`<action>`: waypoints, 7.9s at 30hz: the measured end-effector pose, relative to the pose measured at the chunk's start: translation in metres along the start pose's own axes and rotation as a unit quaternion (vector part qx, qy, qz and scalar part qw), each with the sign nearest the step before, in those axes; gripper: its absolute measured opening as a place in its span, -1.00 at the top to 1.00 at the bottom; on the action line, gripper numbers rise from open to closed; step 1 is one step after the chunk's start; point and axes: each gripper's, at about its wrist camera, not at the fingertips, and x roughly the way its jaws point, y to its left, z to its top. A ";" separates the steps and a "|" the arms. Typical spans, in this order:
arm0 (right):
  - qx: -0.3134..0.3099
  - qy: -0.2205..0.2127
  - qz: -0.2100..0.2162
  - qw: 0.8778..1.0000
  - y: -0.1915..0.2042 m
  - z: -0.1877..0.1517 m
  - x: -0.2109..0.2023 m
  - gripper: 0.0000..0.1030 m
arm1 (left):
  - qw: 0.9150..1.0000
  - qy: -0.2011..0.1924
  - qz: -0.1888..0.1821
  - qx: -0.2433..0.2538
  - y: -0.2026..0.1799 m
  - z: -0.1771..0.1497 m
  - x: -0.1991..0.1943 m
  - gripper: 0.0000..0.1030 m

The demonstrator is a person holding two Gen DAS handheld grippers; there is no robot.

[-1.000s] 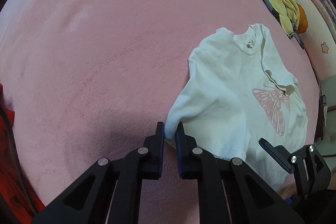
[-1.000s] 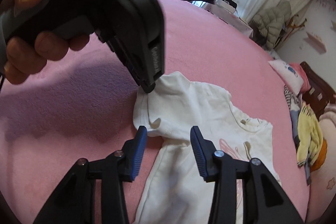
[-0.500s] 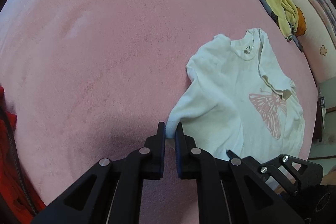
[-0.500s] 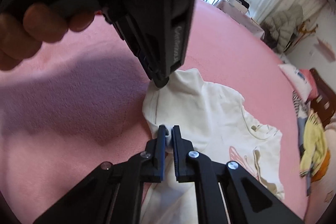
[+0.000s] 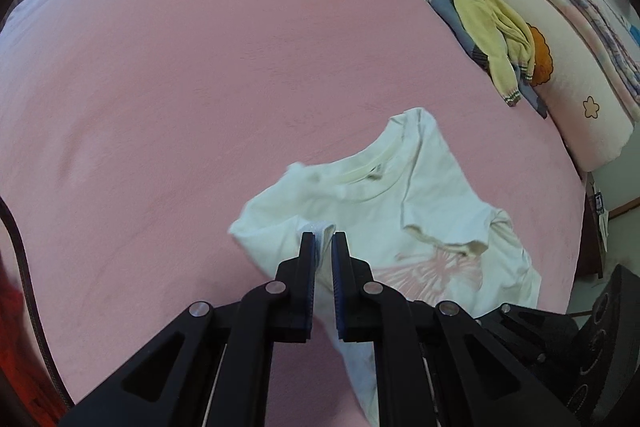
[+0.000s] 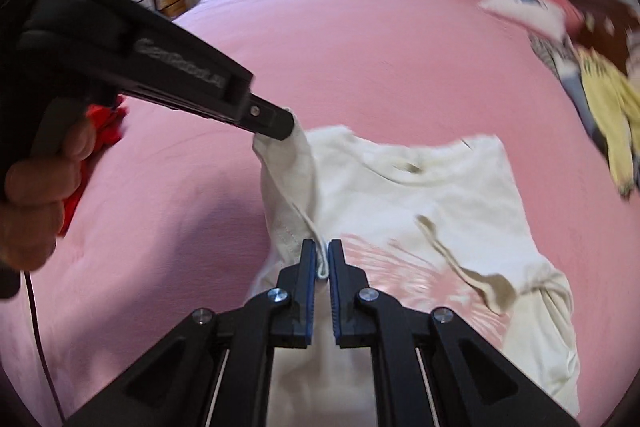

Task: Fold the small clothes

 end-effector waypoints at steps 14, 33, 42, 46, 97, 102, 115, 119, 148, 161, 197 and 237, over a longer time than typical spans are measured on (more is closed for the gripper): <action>0.009 0.059 -0.007 0.998 -0.051 -0.031 0.014 0.83 | 0.997 0.044 0.030 -0.047 -0.041 0.015 0.094 0.80; -0.036 0.057 -0.046 0.997 -0.137 -0.041 -0.005 0.83 | 0.985 -0.019 0.079 -0.152 -0.071 -0.065 0.051 0.36; -0.062 0.076 -0.047 0.994 -0.160 -0.061 -0.013 0.83 | 0.978 0.016 0.114 -0.173 -0.076 -0.126 0.058 0.36; -0.069 0.075 -0.037 0.994 -0.165 -0.065 -0.022 0.83 | 0.975 0.018 0.123 -0.185 -0.077 -0.142 0.051 0.34; -0.141 0.175 0.083 0.971 -0.227 -0.136 -0.052 0.59 | 0.966 0.086 0.099 -0.221 -0.083 -0.293 -0.005 0.26; -0.151 0.174 0.083 0.970 -0.221 -0.136 -0.051 0.81 | 0.972 0.089 0.069 -0.205 -0.088 -0.295 -0.004 0.84; -0.140 0.164 0.084 0.973 -0.226 -0.122 -0.070 0.89 | 0.983 0.043 0.039 -0.176 -0.102 -0.280 -0.045 0.92; -0.134 0.148 0.088 0.976 -0.227 -0.108 -0.083 0.89 | 0.982 0.017 0.025 -0.188 -0.097 -0.267 -0.060 0.92; -0.050 0.067 0.084 0.993 -0.225 0.081 -0.002 0.89 | 0.949 -0.052 0.039 -0.309 0.011 -0.080 -0.028 0.92; -0.010 0.132 0.031 0.991 -0.228 0.104 0.080 0.83 | 0.916 -0.060 0.024 -0.397 0.058 -0.058 0.010 0.91; -0.189 0.166 0.096 0.963 -0.142 0.036 0.064 0.54 | 0.982 -0.003 0.056 -0.179 -0.067 -0.079 0.041 0.63; -0.110 0.108 0.055 0.987 -0.177 0.092 0.081 0.49 | 0.972 -0.039 0.058 -0.226 -0.002 -0.025 0.043 0.33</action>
